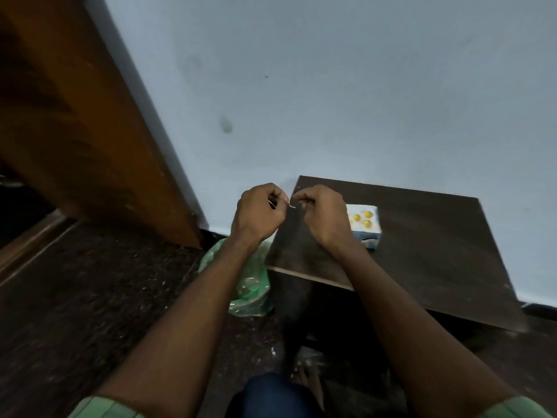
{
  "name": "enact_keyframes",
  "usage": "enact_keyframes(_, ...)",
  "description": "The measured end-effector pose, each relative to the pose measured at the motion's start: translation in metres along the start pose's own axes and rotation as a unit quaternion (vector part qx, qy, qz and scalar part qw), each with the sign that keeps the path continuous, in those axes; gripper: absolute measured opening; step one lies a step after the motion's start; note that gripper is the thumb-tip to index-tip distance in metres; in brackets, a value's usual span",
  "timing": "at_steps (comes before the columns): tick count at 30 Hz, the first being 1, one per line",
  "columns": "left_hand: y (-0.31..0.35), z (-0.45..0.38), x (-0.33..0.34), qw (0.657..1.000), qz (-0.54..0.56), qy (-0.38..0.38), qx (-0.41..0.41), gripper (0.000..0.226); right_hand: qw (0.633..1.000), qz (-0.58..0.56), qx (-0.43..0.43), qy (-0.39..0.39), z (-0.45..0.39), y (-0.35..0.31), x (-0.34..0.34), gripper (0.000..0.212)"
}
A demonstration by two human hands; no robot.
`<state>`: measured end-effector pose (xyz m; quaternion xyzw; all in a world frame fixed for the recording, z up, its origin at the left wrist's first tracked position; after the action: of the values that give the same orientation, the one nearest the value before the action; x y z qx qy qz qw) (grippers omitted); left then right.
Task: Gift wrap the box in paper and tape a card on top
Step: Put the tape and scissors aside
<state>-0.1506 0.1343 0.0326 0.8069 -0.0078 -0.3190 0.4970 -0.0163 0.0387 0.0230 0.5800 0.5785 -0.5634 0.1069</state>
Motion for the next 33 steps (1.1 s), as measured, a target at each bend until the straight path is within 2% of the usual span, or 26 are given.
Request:
enact_keyframes(7,-0.078,0.021,-0.065,0.991,-0.029,0.057,-0.115,0.01,0.993,0.048,-0.061,-0.088,-0.003,-0.068,0.079,0.048)
enact_keyframes(15,-0.157,0.026,-0.078,0.965,-0.079,0.103,-0.227,0.01,0.971,0.11,-0.087,-0.193,-0.018,-0.094,0.163,0.044)
enact_keyframes(19,-0.179,0.02,-0.073,0.957,-0.132,0.078,-0.246,0.01,0.962,0.133,-0.087,-0.223,-0.024,-0.098,0.182,0.04)
enact_keyframes(23,-0.194,0.02,-0.071,0.947,-0.154,0.103,-0.263,0.006,0.961,0.134,-0.082,-0.227,-0.03,-0.096,0.192,0.039)
enact_keyframes(26,-0.202,0.027,-0.068,0.947,-0.159,0.073,-0.269,0.002,0.959,0.135,-0.078,-0.235,-0.031,-0.092,0.193,0.039)
enact_keyframes(29,-0.198,0.031,-0.068,0.951,-0.172,0.057,-0.252,0.01,0.959,0.136,-0.075,-0.238,-0.033,-0.09,0.187,0.044)
enact_keyframes(33,-0.179,0.031,-0.06,0.96,-0.155,0.034,-0.232,0.017,0.95,0.151,-0.092,-0.256,-0.034,-0.089,0.172,0.04)
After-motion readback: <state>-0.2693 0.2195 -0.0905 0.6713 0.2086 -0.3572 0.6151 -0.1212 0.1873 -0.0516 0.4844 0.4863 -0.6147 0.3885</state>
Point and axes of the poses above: each hand's wrist, its own z-axis away from the middle knuckle, its own x-axis out of the palm, y = z × x, the point moved 2 cm from there along -z, towards the middle knuckle, and after that the axes turned 13 degrees about z, right-handed, at the moved point
